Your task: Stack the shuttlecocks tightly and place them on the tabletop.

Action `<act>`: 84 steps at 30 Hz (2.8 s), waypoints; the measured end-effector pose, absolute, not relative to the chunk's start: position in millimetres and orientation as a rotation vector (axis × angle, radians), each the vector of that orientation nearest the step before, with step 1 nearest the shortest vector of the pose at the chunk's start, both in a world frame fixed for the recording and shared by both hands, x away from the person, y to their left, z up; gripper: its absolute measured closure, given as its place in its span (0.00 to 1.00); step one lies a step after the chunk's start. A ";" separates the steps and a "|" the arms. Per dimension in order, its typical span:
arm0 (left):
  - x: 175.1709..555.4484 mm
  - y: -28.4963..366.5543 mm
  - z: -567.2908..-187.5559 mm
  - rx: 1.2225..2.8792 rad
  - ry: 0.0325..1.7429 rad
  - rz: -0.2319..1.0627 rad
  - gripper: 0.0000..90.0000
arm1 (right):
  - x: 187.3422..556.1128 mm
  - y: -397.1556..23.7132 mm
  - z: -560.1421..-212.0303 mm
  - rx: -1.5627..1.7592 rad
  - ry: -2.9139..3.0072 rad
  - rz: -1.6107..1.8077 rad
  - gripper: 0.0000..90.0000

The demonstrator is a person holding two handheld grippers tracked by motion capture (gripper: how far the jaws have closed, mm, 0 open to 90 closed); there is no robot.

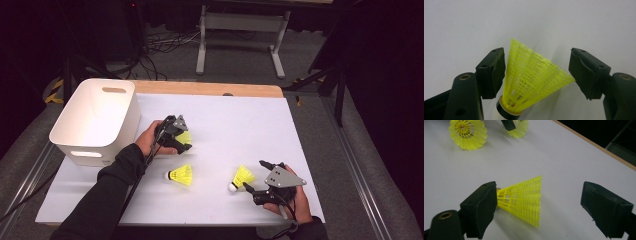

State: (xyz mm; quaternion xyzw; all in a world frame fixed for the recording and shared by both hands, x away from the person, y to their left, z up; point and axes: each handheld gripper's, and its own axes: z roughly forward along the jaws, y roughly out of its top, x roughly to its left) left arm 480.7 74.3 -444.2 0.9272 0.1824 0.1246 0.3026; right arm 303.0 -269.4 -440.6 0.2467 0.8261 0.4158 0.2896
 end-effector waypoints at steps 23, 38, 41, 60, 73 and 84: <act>478.1 70.0 -435.5 2.378 0.450 0.421 0.37 | 303.3 -270.4 -440.4 0.664 2.201 1.108 0.16; 444.1 90.7 -396.6 2.222 0.425 0.551 0.24 | 302.5 -272.0 -437.1 0.684 2.170 1.131 0.17; 433.9 97.6 -391.8 2.191 0.409 0.564 0.23 | 302.1 -271.9 -436.2 0.687 2.164 1.142 0.17; 383.1 121.5 -395.8 2.082 0.339 0.684 0.18 | 301.3 -272.4 -432.8 0.688 2.129 1.145 0.17; 344.1 144.0 -413.9 2.042 0.307 0.720 0.16 | 299.3 -271.1 -430.6 0.684 2.135 1.141 0.19; 327.5 166.1 -427.5 1.991 0.314 0.700 0.14 | 298.0 -270.9 -427.9 0.687 2.143 1.169 0.21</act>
